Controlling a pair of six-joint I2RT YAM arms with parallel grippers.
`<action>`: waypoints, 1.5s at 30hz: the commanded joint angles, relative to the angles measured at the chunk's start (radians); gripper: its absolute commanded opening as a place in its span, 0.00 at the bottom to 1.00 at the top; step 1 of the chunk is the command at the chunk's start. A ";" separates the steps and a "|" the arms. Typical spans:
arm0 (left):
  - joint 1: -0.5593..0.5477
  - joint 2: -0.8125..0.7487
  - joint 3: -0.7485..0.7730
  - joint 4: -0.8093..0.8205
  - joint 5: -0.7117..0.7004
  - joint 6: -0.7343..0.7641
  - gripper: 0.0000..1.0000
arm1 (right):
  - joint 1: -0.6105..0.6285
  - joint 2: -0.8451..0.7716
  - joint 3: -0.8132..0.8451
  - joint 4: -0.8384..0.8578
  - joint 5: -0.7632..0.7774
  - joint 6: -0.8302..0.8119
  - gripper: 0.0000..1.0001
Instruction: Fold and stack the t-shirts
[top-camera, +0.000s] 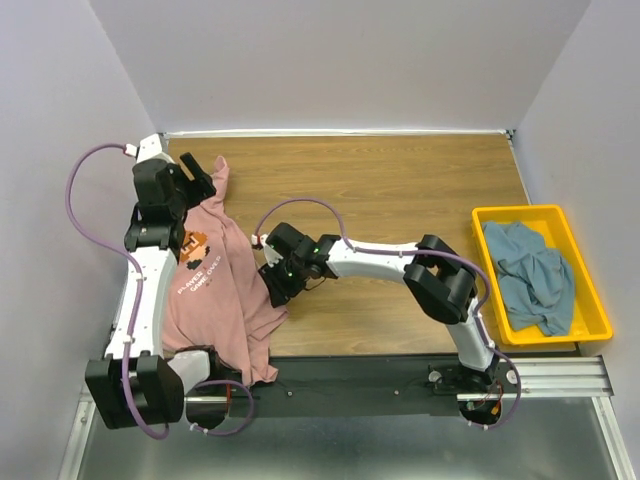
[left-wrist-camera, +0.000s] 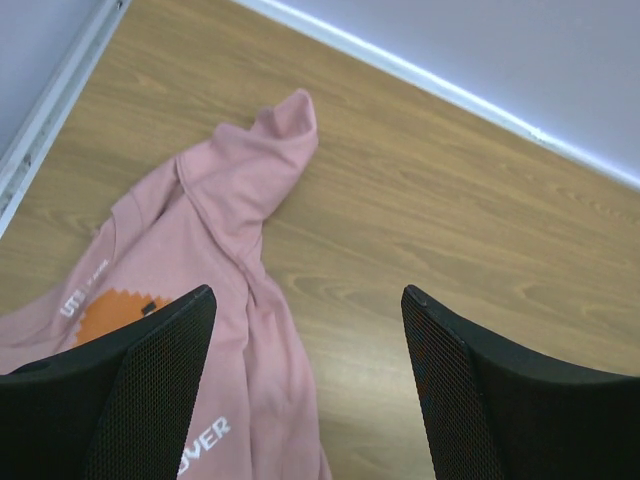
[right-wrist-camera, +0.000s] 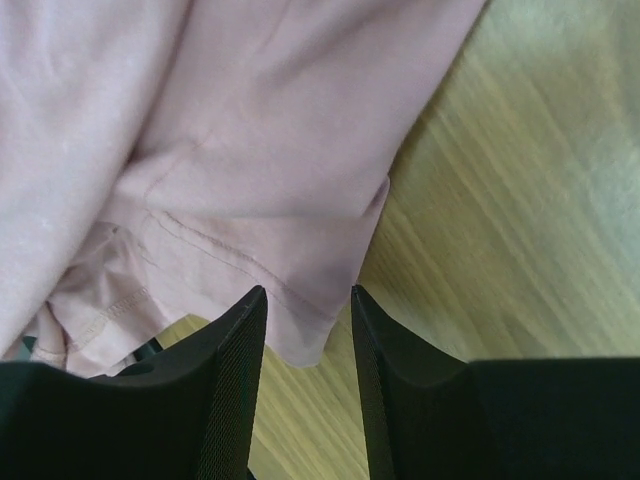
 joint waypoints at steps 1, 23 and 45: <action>-0.008 -0.084 -0.070 -0.037 0.012 0.029 0.82 | 0.026 0.028 -0.044 -0.011 0.067 0.034 0.46; -0.011 -0.155 -0.231 -0.019 0.051 0.059 0.81 | -0.403 -0.118 -0.111 -0.107 0.489 -0.111 0.01; -0.017 -0.158 -0.415 0.133 0.077 0.051 0.82 | -0.496 -0.214 -0.137 -0.095 0.327 -0.262 0.38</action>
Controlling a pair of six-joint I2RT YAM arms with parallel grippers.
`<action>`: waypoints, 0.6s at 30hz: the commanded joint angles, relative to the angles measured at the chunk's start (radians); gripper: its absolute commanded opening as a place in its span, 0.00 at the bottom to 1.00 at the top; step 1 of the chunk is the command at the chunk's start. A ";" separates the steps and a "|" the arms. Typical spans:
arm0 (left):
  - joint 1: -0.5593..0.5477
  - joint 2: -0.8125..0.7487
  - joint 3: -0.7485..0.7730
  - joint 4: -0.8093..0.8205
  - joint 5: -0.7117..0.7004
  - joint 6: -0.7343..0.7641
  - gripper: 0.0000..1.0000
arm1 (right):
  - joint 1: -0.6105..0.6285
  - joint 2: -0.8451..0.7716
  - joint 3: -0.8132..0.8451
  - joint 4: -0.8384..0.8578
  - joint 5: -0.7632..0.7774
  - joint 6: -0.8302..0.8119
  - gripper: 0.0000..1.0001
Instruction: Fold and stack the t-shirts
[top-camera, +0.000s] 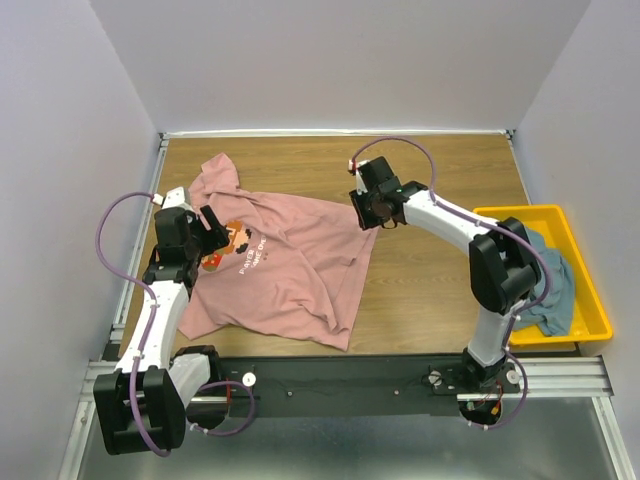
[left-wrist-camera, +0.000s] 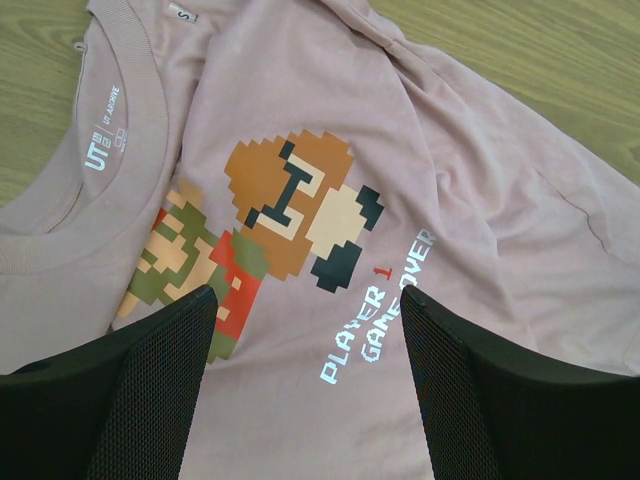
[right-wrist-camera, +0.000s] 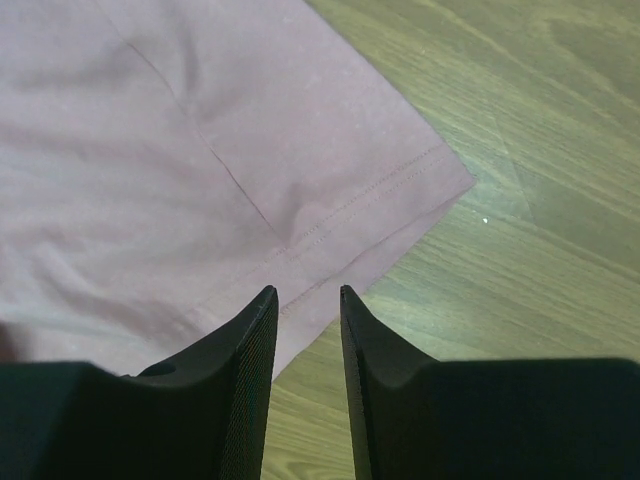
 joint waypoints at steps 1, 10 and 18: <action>-0.005 -0.012 -0.001 0.060 0.005 0.007 0.82 | -0.002 0.049 0.017 -0.006 -0.042 -0.069 0.38; -0.005 -0.018 -0.004 0.063 -0.020 0.007 0.81 | -0.002 0.145 0.044 -0.006 -0.041 -0.111 0.36; -0.007 -0.013 -0.004 0.063 -0.021 0.007 0.81 | -0.002 0.179 0.048 -0.005 -0.036 -0.106 0.27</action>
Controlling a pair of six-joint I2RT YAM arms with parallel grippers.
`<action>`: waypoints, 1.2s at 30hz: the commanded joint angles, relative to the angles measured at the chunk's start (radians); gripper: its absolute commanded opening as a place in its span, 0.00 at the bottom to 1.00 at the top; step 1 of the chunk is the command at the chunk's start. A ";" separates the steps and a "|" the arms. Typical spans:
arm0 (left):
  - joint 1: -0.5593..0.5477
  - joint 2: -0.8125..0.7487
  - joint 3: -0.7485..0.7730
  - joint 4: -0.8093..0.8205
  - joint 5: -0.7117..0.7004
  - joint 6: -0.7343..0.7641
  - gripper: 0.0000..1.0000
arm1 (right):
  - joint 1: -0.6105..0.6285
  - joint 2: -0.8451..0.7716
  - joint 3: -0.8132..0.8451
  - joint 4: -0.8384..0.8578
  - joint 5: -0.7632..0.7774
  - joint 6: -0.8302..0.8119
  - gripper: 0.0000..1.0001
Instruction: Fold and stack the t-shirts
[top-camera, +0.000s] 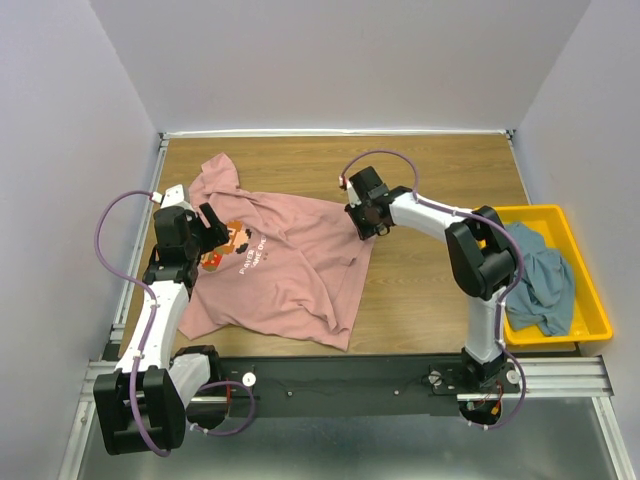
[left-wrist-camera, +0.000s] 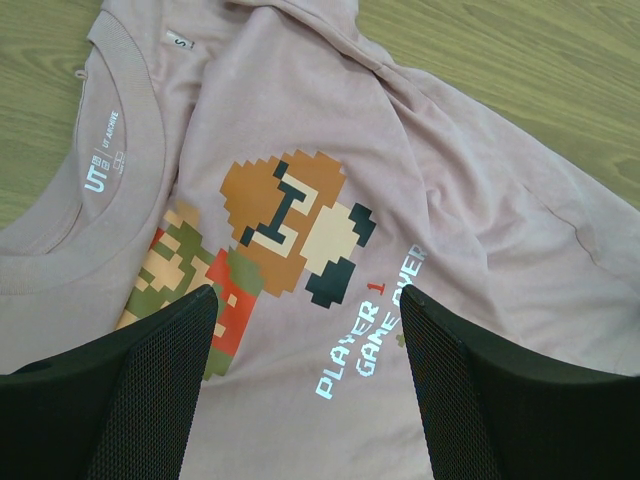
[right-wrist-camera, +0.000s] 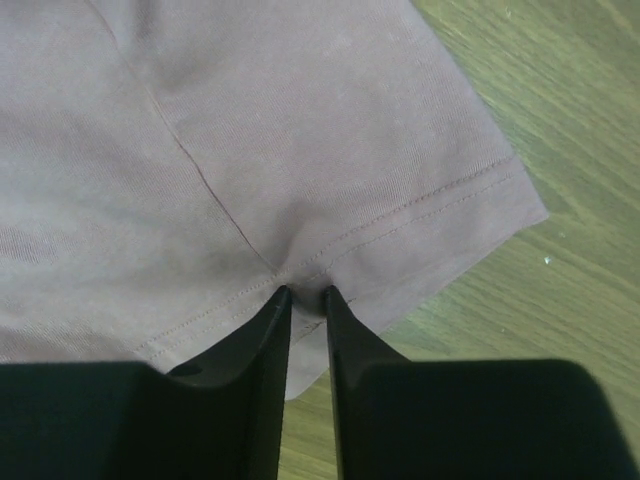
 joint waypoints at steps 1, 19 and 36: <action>-0.006 -0.013 -0.001 0.021 -0.019 0.007 0.81 | -0.001 0.016 0.025 -0.005 -0.003 -0.015 0.24; -0.008 0.007 0.001 0.015 -0.039 0.009 0.81 | -0.018 -0.099 0.075 -0.019 0.147 -0.033 0.01; -0.006 0.039 0.015 -0.020 -0.116 -0.002 0.81 | -0.300 0.069 0.374 -0.028 0.106 0.079 0.01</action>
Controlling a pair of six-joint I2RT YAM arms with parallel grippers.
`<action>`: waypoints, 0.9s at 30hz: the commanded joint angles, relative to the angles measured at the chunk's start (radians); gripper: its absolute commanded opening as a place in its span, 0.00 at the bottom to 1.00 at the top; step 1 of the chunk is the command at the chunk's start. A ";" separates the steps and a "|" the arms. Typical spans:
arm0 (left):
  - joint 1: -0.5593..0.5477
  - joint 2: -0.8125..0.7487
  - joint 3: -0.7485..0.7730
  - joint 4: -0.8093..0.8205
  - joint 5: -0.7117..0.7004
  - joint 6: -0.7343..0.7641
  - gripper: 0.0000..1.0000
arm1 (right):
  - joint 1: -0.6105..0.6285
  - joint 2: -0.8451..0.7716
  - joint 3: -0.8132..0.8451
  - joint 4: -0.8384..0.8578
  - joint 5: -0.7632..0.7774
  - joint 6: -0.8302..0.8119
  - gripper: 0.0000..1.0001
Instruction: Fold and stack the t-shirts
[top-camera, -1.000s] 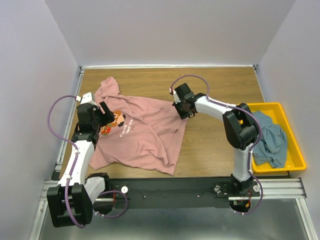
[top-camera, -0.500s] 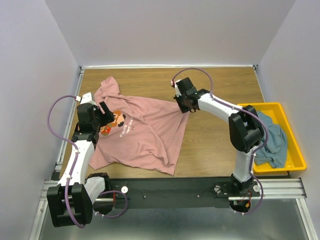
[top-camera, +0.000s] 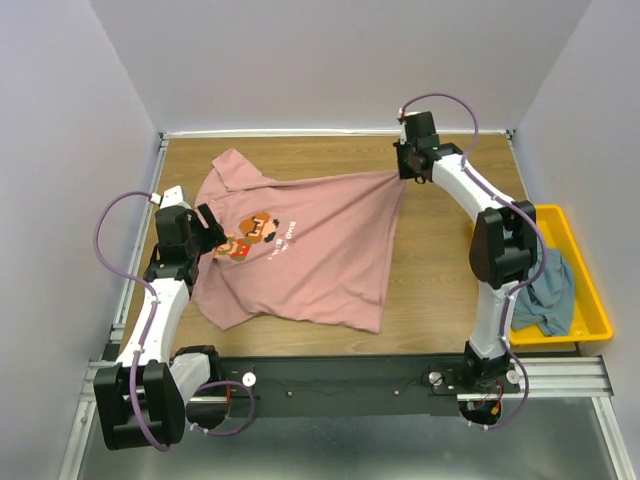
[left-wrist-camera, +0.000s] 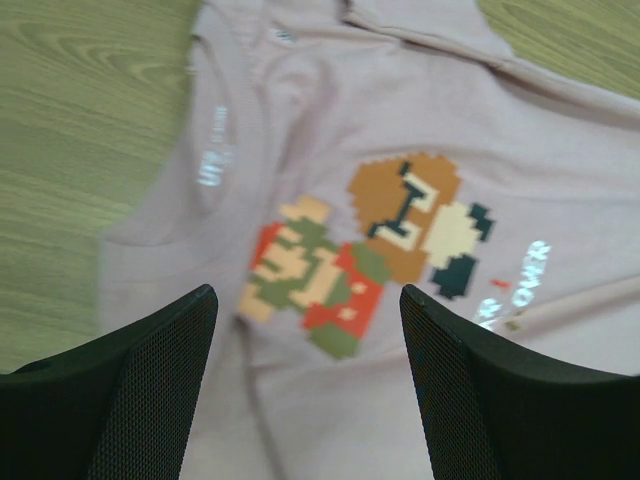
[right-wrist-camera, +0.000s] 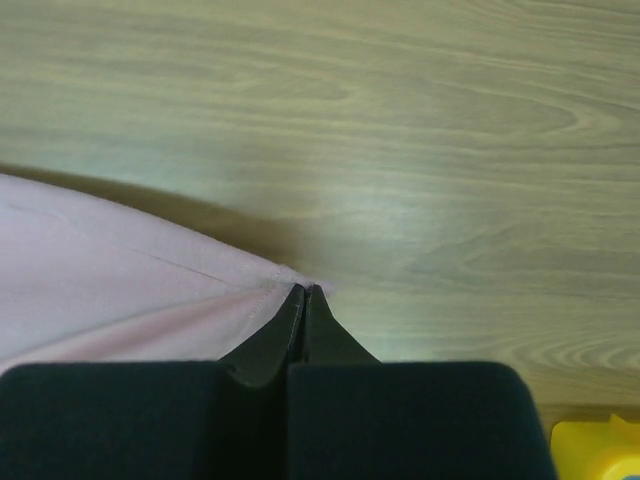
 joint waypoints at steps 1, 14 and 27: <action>-0.006 0.020 0.016 -0.016 -0.068 -0.006 0.81 | -0.050 0.101 0.086 -0.015 -0.034 0.040 0.01; -0.003 0.340 0.166 0.010 -0.088 -0.023 0.79 | -0.064 0.222 0.192 -0.014 -0.062 -0.009 0.01; -0.003 0.491 0.216 -0.082 -0.163 -0.057 0.71 | -0.096 0.257 0.209 -0.012 -0.070 -0.012 0.01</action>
